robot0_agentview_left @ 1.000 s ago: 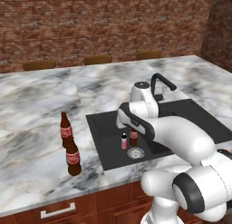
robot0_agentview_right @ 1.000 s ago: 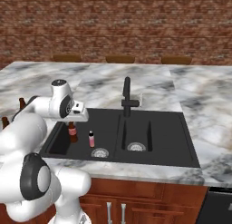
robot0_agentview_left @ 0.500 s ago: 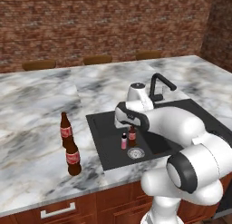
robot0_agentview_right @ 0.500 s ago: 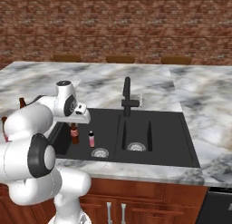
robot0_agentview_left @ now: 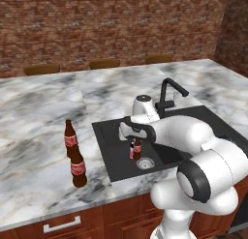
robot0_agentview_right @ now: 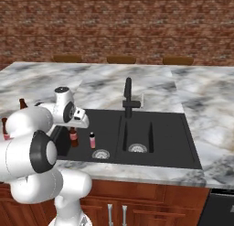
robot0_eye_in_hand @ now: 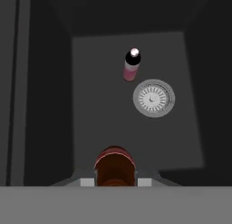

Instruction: Place the large bottle from the dining counter next to the other large bottle outside the sink, and place the small bottle from the dining counter next to the other small bottle inside the sink.

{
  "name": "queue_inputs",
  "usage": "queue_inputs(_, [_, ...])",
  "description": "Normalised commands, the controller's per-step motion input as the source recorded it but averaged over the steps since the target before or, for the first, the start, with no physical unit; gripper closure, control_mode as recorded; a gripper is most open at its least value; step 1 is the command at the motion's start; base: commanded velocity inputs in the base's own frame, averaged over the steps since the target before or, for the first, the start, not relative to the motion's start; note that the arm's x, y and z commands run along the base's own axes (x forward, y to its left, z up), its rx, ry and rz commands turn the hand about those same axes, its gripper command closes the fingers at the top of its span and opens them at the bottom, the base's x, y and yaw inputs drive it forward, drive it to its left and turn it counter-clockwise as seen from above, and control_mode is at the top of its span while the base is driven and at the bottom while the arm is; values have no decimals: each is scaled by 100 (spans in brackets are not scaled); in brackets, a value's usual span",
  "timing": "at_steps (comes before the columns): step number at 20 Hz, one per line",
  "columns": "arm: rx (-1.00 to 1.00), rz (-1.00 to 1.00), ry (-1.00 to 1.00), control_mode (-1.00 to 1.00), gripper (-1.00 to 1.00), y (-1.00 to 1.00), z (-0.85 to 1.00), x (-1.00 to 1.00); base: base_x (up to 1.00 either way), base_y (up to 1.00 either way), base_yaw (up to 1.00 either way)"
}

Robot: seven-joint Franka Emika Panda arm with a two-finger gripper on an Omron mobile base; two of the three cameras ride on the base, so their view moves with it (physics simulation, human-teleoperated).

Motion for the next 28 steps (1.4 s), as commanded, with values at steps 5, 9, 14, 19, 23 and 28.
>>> queue_inputs(5, [0,-1,-12,-100,100,9,-18,8,0,0,0])
queue_inputs(9, [0,-3,-2,-100,100,11,-27,28,0,0,0])
queue_inputs(14, [0,-3,0,-100,100,8,-28,45,0,0,0])
queue_inputs(19, [0,-4,0,-100,100,2,-17,32,0,0,0])
queue_inputs(23, [0,-5,0,-100,100,0,-13,4,0,0,0])
queue_inputs(28, [0,-3,0,-100,100,0,-29,0,0,0,0])
